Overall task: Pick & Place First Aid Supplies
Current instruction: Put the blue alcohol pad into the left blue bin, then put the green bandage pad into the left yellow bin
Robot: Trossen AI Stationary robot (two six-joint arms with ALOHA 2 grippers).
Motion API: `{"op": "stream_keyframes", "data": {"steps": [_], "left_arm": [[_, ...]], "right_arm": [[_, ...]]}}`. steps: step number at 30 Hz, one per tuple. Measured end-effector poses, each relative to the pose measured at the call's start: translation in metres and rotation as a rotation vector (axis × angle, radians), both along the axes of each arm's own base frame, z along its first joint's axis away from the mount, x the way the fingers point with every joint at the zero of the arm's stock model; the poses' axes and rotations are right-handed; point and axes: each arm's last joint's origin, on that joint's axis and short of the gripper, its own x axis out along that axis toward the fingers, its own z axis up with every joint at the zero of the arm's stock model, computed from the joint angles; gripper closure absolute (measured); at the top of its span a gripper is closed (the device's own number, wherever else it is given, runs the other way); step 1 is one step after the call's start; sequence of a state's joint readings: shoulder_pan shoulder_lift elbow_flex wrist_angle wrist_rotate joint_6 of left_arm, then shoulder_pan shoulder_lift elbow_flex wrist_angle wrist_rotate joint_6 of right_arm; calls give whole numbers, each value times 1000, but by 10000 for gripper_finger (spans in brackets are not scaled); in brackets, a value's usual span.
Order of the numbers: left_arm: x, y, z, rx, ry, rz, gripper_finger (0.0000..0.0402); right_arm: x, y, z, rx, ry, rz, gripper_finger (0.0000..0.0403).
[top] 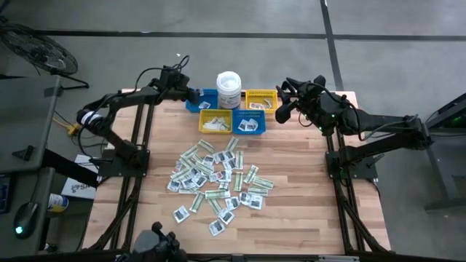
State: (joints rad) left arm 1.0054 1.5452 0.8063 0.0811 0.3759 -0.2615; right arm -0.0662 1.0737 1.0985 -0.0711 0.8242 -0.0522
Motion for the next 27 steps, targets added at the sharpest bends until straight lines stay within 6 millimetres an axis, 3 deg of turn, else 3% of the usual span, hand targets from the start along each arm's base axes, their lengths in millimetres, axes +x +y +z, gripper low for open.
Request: {"op": "stream_keyframes", "data": {"steps": [11,22,27], "left_arm": [[1,1,-11,-159,-29,117,394],[2,0,-10,-160,-44,83,311],[2,-1,-4,-118,-40,38,301]], "right_arm": [[0,0,0,0,0,1,199],[0,0,0,0,0,8,199],[1,1,-1,2,5,23,199]]}}
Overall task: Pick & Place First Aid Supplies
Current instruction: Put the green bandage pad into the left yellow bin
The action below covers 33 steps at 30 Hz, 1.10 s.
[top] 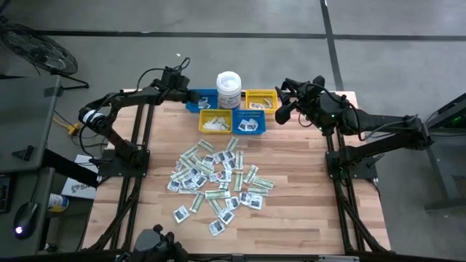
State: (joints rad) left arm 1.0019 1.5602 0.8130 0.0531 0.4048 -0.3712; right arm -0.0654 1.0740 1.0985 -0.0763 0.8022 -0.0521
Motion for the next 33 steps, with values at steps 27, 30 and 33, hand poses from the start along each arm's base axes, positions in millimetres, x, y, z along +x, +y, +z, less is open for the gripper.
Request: {"op": "stream_keyframes", "data": {"steps": [27,30,33], "left_arm": [[11,-102,78,58,143,-304,300],[8,-121,79,13,218,-291,300],[10,-138,83,3,237,-294,300]], "right_arm": [[3,5,-9,47,77,182,198],[3,6,-11,69,78,185,199],[2,7,-15,115,90,210,199]]}}
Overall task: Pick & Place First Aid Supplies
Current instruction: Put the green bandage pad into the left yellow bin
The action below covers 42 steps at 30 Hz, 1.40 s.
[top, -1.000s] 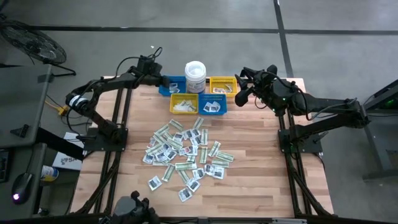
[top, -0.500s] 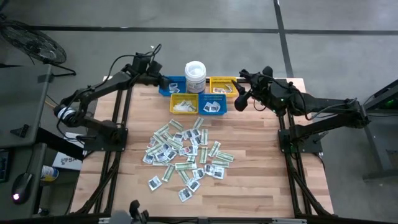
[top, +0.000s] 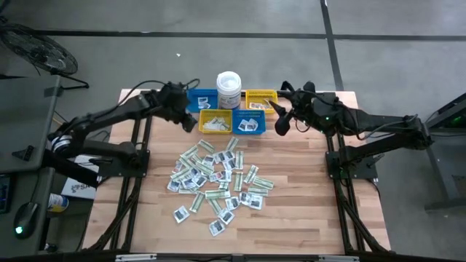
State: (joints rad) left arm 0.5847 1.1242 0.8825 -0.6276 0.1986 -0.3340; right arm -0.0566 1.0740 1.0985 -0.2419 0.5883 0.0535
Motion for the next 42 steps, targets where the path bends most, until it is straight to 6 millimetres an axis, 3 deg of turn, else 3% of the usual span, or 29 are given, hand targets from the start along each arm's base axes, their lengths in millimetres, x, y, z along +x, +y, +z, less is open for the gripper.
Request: {"op": "stream_keyframes", "data": {"steps": [8,14,24,29,35,42], "left_arm": [[12,-40,7,13,-6,-9,300],[21,-62,8,36,-17,-30,300],[29,-77,13,101,-73,-90,300],[29,-78,13,117,-69,-108,300],[29,-78,13,149,-59,-143,300],[29,-78,13,185,-48,-181,300]], "right_arm": [[2,6,-31,255,208,176,200],[7,14,-62,426,484,379,210],[31,34,-105,705,727,513,228],[45,52,-128,854,805,441,231],[58,67,-163,986,908,232,231],[67,74,-194,1199,888,-167,234]]}}
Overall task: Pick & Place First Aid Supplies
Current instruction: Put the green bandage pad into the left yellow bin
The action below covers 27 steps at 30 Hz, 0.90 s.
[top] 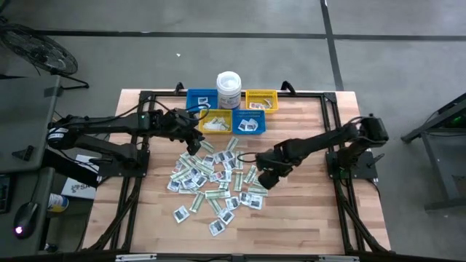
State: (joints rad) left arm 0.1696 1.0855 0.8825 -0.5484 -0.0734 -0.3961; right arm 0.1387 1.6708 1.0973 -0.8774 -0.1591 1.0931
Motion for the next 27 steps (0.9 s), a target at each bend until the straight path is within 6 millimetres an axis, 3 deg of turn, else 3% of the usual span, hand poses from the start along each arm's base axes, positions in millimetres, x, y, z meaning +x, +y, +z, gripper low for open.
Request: {"op": "stream_keyframes", "data": {"steps": [13,27], "left_arm": [[0,0,0,19,6,-22,300],[0,0,0,34,11,-37,300]], "right_arm": [[6,18,-22,-79,55,-204,253],[12,35,-44,-113,71,-281,254]]}}
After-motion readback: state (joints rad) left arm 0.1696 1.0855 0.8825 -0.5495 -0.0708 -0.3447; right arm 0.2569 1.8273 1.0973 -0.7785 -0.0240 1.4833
